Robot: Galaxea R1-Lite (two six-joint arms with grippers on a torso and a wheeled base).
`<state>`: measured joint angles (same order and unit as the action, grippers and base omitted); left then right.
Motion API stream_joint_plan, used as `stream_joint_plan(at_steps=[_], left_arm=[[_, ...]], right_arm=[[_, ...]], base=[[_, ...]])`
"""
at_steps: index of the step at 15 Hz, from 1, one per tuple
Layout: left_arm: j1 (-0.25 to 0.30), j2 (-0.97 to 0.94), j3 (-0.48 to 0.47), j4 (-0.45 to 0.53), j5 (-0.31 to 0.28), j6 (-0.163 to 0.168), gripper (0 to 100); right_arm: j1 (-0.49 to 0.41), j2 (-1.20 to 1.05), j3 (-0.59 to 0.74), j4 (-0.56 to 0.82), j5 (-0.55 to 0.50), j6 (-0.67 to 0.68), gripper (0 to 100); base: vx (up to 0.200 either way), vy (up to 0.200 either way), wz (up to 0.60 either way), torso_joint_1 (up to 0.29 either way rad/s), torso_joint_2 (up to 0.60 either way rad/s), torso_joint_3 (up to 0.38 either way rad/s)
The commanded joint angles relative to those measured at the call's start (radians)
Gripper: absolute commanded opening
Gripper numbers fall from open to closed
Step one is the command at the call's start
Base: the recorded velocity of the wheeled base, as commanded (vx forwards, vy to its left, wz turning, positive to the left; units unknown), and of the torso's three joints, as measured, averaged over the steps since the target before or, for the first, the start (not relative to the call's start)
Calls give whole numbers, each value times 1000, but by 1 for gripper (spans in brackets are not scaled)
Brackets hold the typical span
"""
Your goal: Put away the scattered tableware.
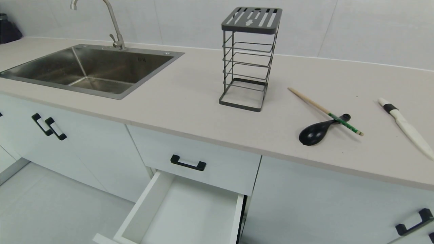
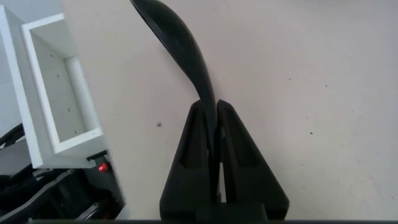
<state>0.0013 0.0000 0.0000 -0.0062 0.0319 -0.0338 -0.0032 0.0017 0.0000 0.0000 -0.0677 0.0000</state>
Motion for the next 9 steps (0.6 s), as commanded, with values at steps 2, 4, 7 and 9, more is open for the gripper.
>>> stream_joint_plan(at_steps=[2, 4, 7, 9], left_arm=[[0, 0, 0, 2, 0, -1, 100], [0, 0, 0, 2, 0, -1, 100], [0, 0, 0, 2, 0, 0, 100], [0, 0, 0, 2, 0, 0, 100]], right_arm=[[0, 0, 0, 0, 0, 0, 0], [0, 0, 0, 0, 0, 0, 0], [0, 0, 0, 0, 0, -2, 0], [0, 0, 0, 0, 0, -2, 0]], base=[[0, 0, 0, 44, -476, -222], [0, 0, 0, 227, -493, -220], [0, 0, 0, 393, -491, -240], [0, 0, 0, 293, -513, -239]])
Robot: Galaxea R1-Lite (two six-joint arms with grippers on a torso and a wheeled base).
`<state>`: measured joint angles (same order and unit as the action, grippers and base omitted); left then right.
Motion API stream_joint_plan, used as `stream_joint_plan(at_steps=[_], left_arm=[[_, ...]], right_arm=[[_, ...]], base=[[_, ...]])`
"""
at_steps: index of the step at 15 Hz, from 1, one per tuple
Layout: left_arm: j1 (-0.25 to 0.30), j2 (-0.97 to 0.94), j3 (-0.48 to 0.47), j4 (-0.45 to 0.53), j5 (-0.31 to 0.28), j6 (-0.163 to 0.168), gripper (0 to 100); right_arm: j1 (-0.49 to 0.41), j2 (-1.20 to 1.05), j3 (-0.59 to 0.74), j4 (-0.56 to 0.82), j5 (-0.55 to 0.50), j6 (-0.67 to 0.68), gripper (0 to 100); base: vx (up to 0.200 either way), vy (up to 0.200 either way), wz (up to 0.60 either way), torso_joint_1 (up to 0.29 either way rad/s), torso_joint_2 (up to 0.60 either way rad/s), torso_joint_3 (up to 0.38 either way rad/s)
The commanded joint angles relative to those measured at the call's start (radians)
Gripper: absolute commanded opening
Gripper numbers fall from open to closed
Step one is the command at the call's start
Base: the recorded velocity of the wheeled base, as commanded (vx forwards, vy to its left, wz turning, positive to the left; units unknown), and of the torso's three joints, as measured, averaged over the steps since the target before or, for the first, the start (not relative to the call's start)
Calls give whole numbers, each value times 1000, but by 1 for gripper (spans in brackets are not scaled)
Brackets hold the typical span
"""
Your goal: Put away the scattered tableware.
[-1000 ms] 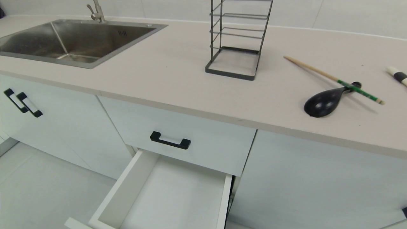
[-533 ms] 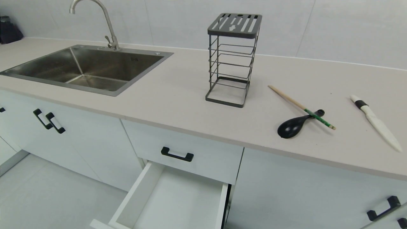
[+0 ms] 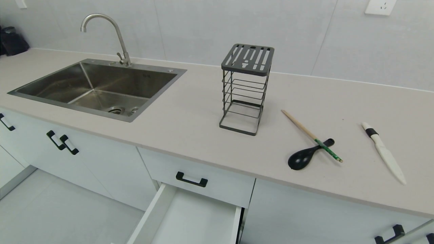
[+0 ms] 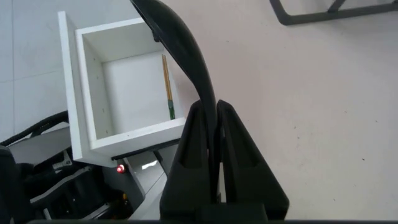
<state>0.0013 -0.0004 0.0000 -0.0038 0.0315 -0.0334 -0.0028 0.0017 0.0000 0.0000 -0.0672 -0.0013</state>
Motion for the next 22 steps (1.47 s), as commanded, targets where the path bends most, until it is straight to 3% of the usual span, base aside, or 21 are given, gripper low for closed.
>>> stream_joint_plan(at_steps=[1, 9, 14, 15, 22], left_arm=[[0, 0, 0, -1, 1, 0, 100], [0, 0, 0, -1, 1, -2, 100], [0, 0, 0, -2, 2, -8, 100], [0, 0, 0, -2, 4, -10, 100], [0, 0, 0, -2, 7, -11, 100]], right_arm=[[0, 0, 0, 0, 0, 0, 0], [0, 0, 0, 0, 1, 1, 0], [0, 0, 0, 0, 10, 3, 0], [-2, 0, 0, 0, 12, 4, 100], [0, 0, 0, 2, 14, 24, 100]], base=[[0, 0, 0, 276, -505, -246], [0, 0, 0, 288, -546, -265], [0, 0, 0, 79, -144, -69], [0, 0, 0, 0, 0, 0], [0, 0, 0, 0, 0, 0]])
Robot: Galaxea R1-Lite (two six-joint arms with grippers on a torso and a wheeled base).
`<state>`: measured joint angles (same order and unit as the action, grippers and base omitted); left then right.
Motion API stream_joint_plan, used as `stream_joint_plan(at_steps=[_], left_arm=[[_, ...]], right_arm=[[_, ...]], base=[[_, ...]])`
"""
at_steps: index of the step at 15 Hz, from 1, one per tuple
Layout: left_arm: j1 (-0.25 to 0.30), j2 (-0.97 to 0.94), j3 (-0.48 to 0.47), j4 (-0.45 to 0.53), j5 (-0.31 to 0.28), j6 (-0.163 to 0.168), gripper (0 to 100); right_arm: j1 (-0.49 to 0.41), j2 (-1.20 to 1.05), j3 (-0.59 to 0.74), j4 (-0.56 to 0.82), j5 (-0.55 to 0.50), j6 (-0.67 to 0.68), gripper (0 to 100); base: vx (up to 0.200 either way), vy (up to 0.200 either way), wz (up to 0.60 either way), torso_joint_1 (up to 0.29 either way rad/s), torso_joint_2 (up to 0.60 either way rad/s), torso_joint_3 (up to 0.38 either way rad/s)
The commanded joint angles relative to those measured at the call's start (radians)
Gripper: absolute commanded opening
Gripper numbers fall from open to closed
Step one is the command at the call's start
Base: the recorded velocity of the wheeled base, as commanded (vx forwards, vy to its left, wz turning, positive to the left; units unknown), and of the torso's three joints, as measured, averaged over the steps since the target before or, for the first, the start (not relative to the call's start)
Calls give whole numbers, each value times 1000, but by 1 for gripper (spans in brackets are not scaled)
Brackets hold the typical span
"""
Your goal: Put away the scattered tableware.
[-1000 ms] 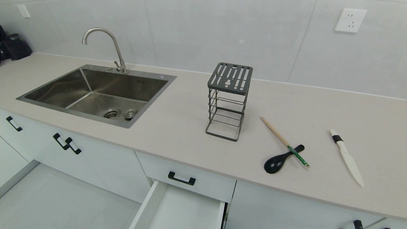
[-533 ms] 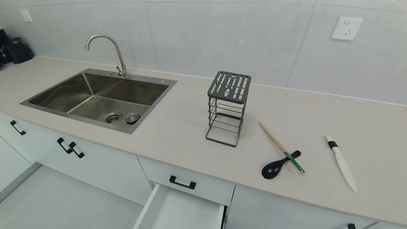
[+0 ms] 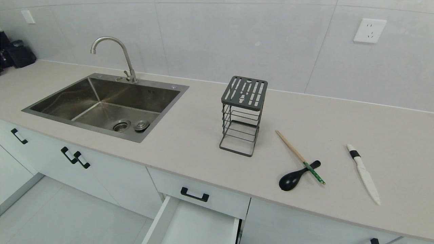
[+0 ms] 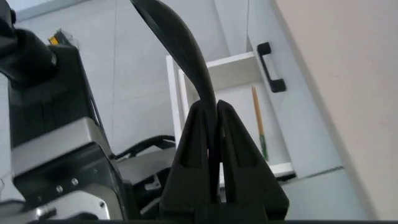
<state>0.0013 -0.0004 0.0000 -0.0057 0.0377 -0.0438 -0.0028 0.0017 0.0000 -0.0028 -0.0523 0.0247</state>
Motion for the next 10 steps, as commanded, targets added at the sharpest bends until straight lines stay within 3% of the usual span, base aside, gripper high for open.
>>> stream_joint_plan(at_steps=[1, 3, 4, 7, 10], left_arm=[[0, 0, 0, 0, 1, -1, 100], [0, 0, 0, 0, 1, 1, 100], [0, 0, 0, 1, -1, 12, 100], [0, 0, 0, 1, -4, 25, 100], [0, 0, 0, 1, -4, 27, 100]], right_arm=[[0, 0, 0, -45, 8, 6, 100], [0, 0, 0, -171, 49, -20, 100], [0, 0, 0, -138, 155, -31, 100], [27, 81, -54, 37, 264, -32, 100], [99, 258, -167, 38, 273, -34, 100]], base=[[0, 0, 0, 0, 0, 0], [0, 0, 0, 0, 0, 0], [0, 0, 0, 0, 0, 0], [0, 0, 0, 0, 0, 0], [0, 0, 0, 0, 0, 0]])
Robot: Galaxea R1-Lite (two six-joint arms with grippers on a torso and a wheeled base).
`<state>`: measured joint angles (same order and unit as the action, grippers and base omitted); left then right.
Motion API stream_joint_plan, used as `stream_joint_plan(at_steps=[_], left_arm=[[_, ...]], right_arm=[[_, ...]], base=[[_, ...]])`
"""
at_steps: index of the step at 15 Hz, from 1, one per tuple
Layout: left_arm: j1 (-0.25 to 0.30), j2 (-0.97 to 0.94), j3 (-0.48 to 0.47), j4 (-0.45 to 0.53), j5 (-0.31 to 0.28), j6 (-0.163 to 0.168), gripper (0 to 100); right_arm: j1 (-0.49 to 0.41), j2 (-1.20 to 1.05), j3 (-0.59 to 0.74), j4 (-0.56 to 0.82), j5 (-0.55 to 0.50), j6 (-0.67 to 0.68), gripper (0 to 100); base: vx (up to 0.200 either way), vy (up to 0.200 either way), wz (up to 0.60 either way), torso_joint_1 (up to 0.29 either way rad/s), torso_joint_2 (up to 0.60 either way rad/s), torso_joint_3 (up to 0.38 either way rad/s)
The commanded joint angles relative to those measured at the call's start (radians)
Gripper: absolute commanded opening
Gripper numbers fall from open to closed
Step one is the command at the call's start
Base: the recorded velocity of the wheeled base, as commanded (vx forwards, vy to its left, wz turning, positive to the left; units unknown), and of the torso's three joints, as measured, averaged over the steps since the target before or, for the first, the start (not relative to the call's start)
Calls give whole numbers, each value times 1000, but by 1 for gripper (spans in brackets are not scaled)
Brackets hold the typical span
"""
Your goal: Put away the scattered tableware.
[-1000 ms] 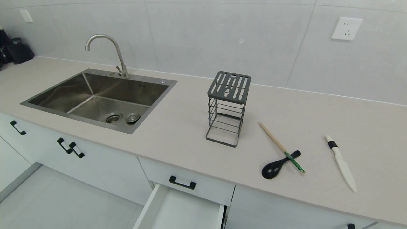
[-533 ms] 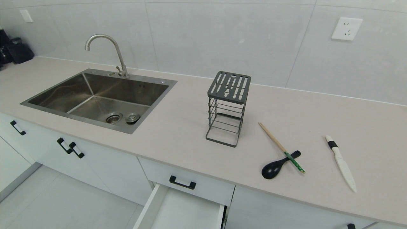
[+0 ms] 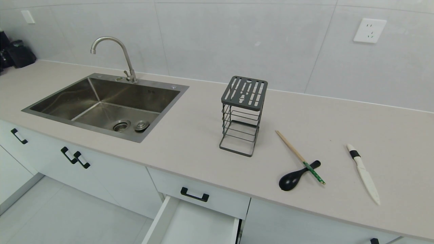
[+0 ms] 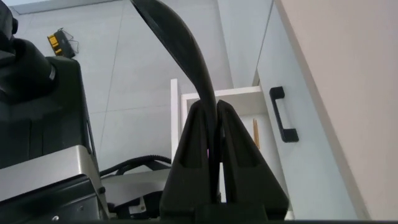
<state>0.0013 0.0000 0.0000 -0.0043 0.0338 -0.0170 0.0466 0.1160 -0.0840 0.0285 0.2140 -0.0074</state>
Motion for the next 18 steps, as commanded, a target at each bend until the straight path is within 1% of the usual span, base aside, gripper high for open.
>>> stream_joint_plan(at_steps=[1, 2, 3, 5, 6, 8, 11, 13, 16, 18], left_arm=[[0, 0, 0, 0, 1, -4, 100], [0, 0, 0, 0, 1, -4, 100], [0, 0, 0, 0, 1, -8, 100], [0, 0, 0, 0, 1, -8, 100], [0, 0, 0, 0, 1, -6, 100], [0, 0, 0, 0, 0, -1, 100], [0, 0, 0, 0, -2, 3, 100], [0, 0, 0, 0, -2, 5, 100], [0, 0, 0, 1, -6, 6, 100], [0, 0, 0, 1, -5, 5, 100]], right_arm=[[72, 205, -120, 7, 7, -2, 100], [72, 205, -120, 7, 7, -2, 100], [99, 321, -141, 7, 10, -11, 100], [154, 442, -145, -6, 11, -16, 100], [162, 508, -146, -42, 11, -31, 100], [160, 614, -141, -105, 11, -54, 100], [150, 774, -137, -177, 11, -54, 100], [133, 852, -132, -229, 13, -55, 100], [136, 942, -143, -260, 11, -60, 100], [130, 1001, -141, -312, 10, -82, 100]], base=[[0, 0, 0, 0, 0, 0], [0, 0, 0, 0, 0, 0], [0, 0, 0, 0, 0, 0], [0, 0, 0, 0, 0, 0], [0, 0, 0, 0, 0, 0], [0, 0, 0, 0, 0, 0], [0, 0, 0, 0, 0, 0], [0, 0, 0, 0, 0, 0], [0, 0, 0, 0, 0, 0], [0, 0, 0, 0, 0, 0]])
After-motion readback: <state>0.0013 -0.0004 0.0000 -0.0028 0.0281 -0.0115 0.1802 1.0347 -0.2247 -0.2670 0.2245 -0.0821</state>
